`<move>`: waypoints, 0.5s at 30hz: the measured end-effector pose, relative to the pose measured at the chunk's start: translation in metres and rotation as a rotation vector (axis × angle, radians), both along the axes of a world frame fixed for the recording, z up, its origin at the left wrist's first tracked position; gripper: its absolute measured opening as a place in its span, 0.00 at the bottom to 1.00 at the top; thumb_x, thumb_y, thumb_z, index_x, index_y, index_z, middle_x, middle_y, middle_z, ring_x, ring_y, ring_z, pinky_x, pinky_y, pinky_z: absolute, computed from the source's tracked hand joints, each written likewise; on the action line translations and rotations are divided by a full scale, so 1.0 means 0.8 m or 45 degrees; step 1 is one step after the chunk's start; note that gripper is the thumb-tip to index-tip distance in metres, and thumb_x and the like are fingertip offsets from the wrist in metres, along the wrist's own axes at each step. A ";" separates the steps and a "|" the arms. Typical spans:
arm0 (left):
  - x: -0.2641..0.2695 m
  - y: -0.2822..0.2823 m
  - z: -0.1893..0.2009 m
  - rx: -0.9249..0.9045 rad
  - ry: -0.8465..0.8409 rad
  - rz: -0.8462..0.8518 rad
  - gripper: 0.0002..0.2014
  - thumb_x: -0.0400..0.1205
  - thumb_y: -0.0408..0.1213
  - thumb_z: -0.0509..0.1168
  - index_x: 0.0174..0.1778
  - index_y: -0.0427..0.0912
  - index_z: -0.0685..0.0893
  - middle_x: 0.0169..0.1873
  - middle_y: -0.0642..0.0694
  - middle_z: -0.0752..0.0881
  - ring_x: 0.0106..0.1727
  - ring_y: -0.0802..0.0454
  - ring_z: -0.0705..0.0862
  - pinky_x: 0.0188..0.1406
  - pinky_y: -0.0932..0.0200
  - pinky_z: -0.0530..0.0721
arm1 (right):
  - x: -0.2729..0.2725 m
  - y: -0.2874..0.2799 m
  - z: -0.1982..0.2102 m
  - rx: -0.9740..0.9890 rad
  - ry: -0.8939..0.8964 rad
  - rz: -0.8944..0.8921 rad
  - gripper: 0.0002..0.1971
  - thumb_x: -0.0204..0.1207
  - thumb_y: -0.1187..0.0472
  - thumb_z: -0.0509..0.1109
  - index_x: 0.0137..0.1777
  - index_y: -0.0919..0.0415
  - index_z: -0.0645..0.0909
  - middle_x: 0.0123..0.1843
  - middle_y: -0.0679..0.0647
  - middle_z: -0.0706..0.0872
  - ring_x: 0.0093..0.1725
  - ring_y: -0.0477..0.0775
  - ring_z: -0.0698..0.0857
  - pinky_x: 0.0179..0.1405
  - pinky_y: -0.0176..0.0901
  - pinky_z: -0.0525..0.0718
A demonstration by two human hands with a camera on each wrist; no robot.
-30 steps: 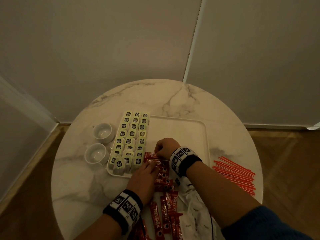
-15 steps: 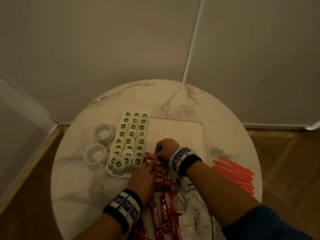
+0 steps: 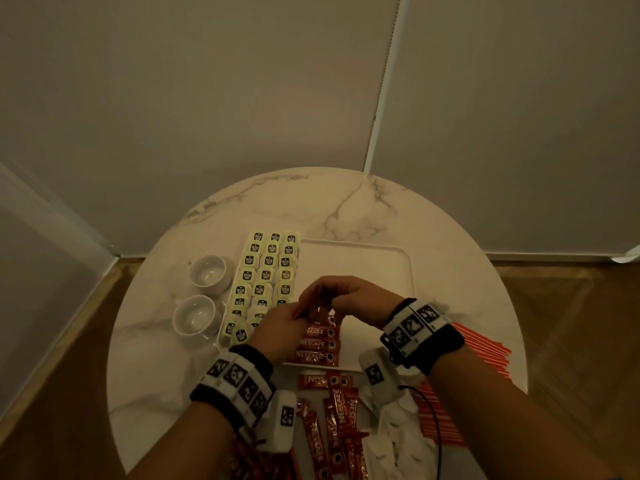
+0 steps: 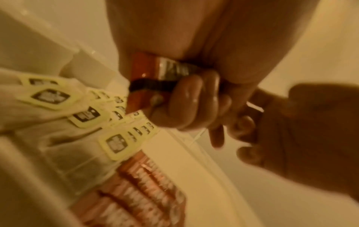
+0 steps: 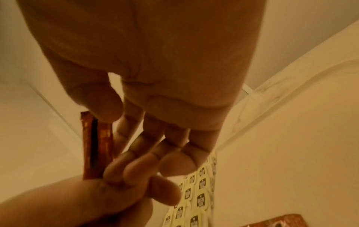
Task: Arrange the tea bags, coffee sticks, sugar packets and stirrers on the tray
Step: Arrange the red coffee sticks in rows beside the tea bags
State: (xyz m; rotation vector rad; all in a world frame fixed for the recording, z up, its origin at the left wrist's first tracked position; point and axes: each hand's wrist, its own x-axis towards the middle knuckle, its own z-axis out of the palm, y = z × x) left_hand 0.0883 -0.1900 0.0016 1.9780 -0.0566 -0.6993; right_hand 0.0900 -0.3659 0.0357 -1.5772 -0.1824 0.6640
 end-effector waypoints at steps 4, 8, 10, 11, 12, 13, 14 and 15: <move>0.006 -0.011 0.024 -0.103 0.153 -0.068 0.08 0.80 0.37 0.66 0.35 0.43 0.84 0.16 0.55 0.74 0.18 0.56 0.70 0.23 0.63 0.68 | -0.002 -0.008 -0.003 -0.092 -0.118 -0.124 0.12 0.75 0.76 0.67 0.58 0.74 0.79 0.54 0.66 0.87 0.43 0.40 0.85 0.38 0.27 0.79; 0.010 -0.018 0.030 -0.179 0.248 -0.091 0.08 0.79 0.34 0.67 0.48 0.33 0.85 0.16 0.55 0.72 0.16 0.59 0.68 0.18 0.65 0.67 | 0.001 -0.008 -0.015 -0.137 -0.159 -0.313 0.04 0.72 0.64 0.75 0.44 0.61 0.84 0.43 0.56 0.87 0.41 0.53 0.81 0.35 0.42 0.76; 0.012 -0.019 0.029 -0.166 0.237 -0.101 0.07 0.80 0.35 0.68 0.46 0.34 0.84 0.18 0.54 0.73 0.17 0.59 0.69 0.18 0.65 0.68 | 0.002 -0.005 -0.017 -0.002 -0.098 -0.450 0.07 0.69 0.63 0.73 0.44 0.63 0.81 0.44 0.63 0.85 0.40 0.55 0.79 0.33 0.43 0.75; 0.012 -0.018 0.028 -0.156 0.230 -0.111 0.06 0.80 0.36 0.68 0.45 0.36 0.84 0.19 0.53 0.73 0.17 0.58 0.69 0.18 0.65 0.69 | 0.003 -0.003 -0.015 0.105 -0.049 -0.537 0.07 0.70 0.64 0.71 0.46 0.65 0.80 0.46 0.65 0.85 0.41 0.55 0.80 0.33 0.43 0.75; 0.014 -0.017 0.028 -0.129 0.219 -0.117 0.06 0.80 0.37 0.69 0.45 0.38 0.84 0.21 0.52 0.75 0.18 0.58 0.71 0.19 0.65 0.70 | 0.003 -0.001 -0.014 0.206 0.003 -0.619 0.05 0.73 0.66 0.68 0.48 0.65 0.79 0.48 0.66 0.86 0.43 0.57 0.82 0.33 0.44 0.76; 0.016 -0.015 0.027 -0.083 0.194 -0.109 0.06 0.80 0.38 0.69 0.45 0.39 0.85 0.23 0.51 0.78 0.20 0.58 0.73 0.20 0.65 0.71 | 0.004 0.001 -0.011 0.296 0.059 -0.686 0.03 0.77 0.68 0.64 0.48 0.64 0.78 0.49 0.66 0.88 0.45 0.58 0.84 0.34 0.45 0.77; 0.019 -0.013 0.027 -0.029 0.156 -0.081 0.05 0.80 0.37 0.68 0.46 0.40 0.86 0.26 0.51 0.80 0.21 0.59 0.75 0.21 0.66 0.73 | 0.004 0.002 -0.009 0.367 0.116 -0.743 0.04 0.79 0.69 0.59 0.48 0.63 0.76 0.50 0.66 0.89 0.46 0.60 0.86 0.36 0.46 0.79; 0.021 -0.010 0.025 0.004 0.111 -0.032 0.05 0.81 0.36 0.67 0.46 0.40 0.87 0.27 0.51 0.82 0.21 0.60 0.76 0.21 0.67 0.73 | 0.005 0.002 -0.009 0.431 0.175 -0.793 0.06 0.81 0.69 0.56 0.47 0.62 0.73 0.48 0.67 0.90 0.46 0.61 0.87 0.38 0.48 0.81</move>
